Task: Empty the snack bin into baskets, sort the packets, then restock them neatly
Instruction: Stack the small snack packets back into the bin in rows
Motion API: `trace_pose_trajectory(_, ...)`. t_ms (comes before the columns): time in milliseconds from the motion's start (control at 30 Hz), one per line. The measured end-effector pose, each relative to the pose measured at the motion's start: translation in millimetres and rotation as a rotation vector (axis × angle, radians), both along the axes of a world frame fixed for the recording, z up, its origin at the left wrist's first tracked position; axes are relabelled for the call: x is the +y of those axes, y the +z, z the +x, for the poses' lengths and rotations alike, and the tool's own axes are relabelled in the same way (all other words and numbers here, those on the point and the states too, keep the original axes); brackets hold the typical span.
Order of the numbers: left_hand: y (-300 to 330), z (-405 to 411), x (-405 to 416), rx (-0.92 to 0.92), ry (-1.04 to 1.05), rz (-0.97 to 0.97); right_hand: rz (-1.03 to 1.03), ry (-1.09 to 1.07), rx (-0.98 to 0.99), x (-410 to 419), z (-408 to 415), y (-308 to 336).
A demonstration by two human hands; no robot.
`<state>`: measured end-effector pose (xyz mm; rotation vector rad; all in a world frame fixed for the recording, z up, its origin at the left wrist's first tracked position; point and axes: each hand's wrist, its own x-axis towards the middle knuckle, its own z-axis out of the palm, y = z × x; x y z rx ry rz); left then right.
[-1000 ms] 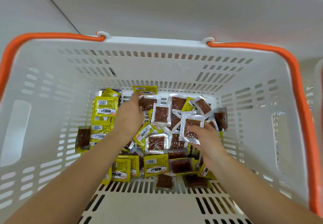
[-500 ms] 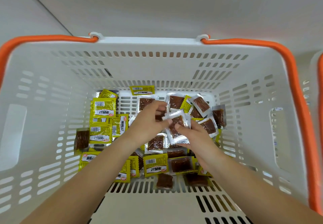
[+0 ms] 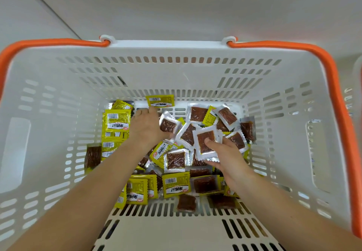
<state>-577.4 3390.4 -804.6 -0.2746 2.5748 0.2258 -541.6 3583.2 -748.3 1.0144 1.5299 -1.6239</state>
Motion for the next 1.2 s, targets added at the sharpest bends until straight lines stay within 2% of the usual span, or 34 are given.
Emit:
trace_pose_trajectory(133, 0, 4, -10, -0.008, 0.085, 0.073, -0.008, 0.001, -0.002, 0, 0, 1)
trace_pose_trajectory(267, 13, 14, -2, 0.068, 0.264, 0.294, 0.007, -0.005, 0.011, -1, -1, 3)
trace_pose_trajectory(333, 23, 16, 0, 0.082, 0.494, 0.499, 0.014, -0.016, 0.022, -1, -2, 2)
trace_pose_trajectory(433, 42, 19, 7, -0.033, 0.921, 0.888, 0.011, -0.014, 0.038, -3, -2, 1)
trace_pose_trajectory(500, 53, 24, 17, -0.124, 1.047, 1.045, 0.006, -0.014, 0.043, -5, -2, 2)
trace_pose_trajectory(633, 57, 33, 28, -0.197, 1.053, 1.142, -0.01, 0.054, 0.098, -6, 0, 2)
trace_pose_trajectory(700, 63, 32, 31, -0.203, 1.058, 1.185, -0.038, 0.01, 0.113, -8, 0, 5)
trace_pose_trajectory(867, 88, 38, 47, -0.208, 0.931, 1.163, -0.105, -0.015, 0.186, -17, -4, 32)
trace_pose_trajectory(1000, 154, 39, 50, -0.115, 0.809, 1.225, -0.153, 0.137, 0.361, -22, -3, 87)
trace_pose_trajectory(1200, 290, 49, 47, -0.024, 0.718, 1.407, -0.096, 0.352, 0.82, -11, 4, 208)
